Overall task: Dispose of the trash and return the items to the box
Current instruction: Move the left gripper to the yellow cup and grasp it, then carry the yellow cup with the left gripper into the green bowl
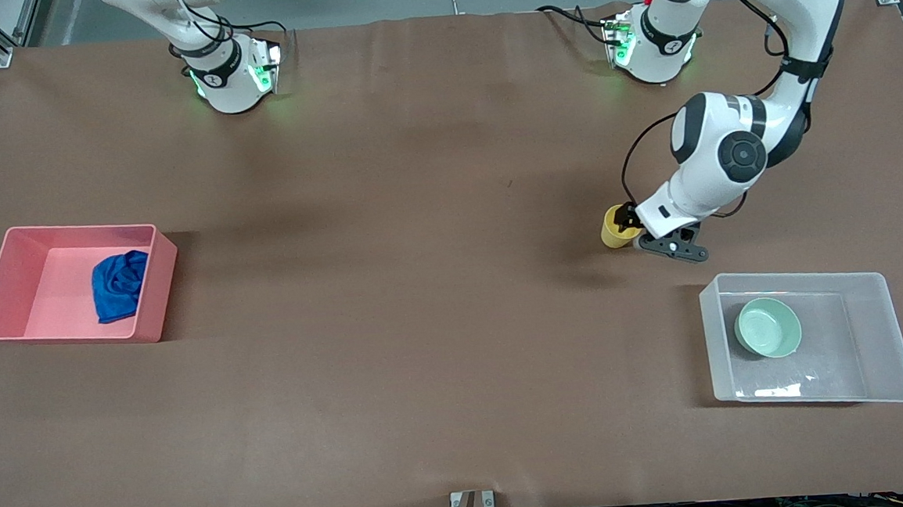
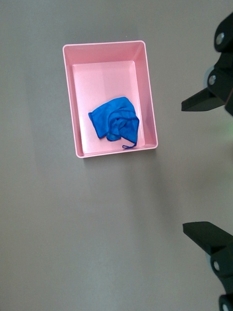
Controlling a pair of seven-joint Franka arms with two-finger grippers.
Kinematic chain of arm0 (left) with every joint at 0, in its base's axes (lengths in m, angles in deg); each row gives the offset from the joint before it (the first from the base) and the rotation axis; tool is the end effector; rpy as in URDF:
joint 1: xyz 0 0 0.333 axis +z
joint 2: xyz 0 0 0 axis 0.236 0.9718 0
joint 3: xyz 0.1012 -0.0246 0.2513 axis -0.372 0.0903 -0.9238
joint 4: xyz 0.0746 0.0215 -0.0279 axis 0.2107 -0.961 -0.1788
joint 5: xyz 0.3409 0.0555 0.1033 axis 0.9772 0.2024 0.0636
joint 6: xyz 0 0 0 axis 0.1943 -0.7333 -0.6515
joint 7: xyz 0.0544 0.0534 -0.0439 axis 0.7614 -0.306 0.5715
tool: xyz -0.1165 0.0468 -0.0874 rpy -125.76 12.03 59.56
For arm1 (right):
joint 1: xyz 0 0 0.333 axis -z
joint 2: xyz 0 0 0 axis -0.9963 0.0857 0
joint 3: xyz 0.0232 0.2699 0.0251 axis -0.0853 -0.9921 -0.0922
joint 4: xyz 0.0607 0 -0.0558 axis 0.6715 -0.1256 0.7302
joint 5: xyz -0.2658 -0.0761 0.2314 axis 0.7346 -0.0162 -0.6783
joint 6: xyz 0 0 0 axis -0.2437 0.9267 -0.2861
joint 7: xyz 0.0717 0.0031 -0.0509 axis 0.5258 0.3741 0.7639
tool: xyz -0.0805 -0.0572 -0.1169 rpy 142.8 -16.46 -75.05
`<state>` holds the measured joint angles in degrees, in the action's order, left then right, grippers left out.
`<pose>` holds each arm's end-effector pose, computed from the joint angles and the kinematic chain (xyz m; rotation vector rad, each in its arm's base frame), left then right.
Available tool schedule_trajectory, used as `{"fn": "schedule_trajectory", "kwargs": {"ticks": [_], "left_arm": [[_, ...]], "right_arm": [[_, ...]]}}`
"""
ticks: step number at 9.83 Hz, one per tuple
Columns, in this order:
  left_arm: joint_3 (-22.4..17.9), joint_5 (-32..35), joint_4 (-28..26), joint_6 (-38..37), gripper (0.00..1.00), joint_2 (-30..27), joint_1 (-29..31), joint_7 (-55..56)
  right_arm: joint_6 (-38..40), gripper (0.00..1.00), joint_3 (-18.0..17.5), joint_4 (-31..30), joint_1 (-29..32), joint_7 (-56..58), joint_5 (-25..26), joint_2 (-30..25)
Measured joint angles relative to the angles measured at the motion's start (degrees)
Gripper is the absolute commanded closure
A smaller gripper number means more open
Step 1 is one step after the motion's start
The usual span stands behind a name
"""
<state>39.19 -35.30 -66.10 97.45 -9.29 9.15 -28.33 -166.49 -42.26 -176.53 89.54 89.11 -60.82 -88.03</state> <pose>0.4669 -0.1395 0.1803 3.0151 -0.4594 -0.1134 0.4892 -0.0817 0.5746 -3.1237 0.2725 -0.0084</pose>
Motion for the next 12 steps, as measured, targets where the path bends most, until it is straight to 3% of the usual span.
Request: {"fn": "schedule_trajectory", "kwargs": {"ticks": [1,5,7,9,12], "left_arm": [[0.15,0.00,-0.82,0.00,1.00,0.06,0.00,0.00],[0.17,0.02,-1.10,-0.64,1.00,0.04,0.05,0.00],[0.06,0.06,1.21,-6.38,1.00,-2.62,0.12,-0.12],[-2.42,0.09,9.47,-15.85,1.00,-5.64,0.20,-0.19],[-13.60,0.26,25.07,-20.15,1.00,-0.89,0.81,-7.37]], "right_arm": [[0.01,0.00,0.00,0.01,0.00,0.01,-0.07,0.00],[0.12,0.00,-0.01,0.03,-0.01,0.28,-0.07,0.00],[0.16,0.00,-0.02,0.05,-0.01,0.70,-0.07,0.00],[0.21,0.00,-0.03,0.07,-0.02,1.39,-0.07,0.00],[0.21,0.00,-0.03,0.12,-0.03,1.52,-0.07,0.00]]}}
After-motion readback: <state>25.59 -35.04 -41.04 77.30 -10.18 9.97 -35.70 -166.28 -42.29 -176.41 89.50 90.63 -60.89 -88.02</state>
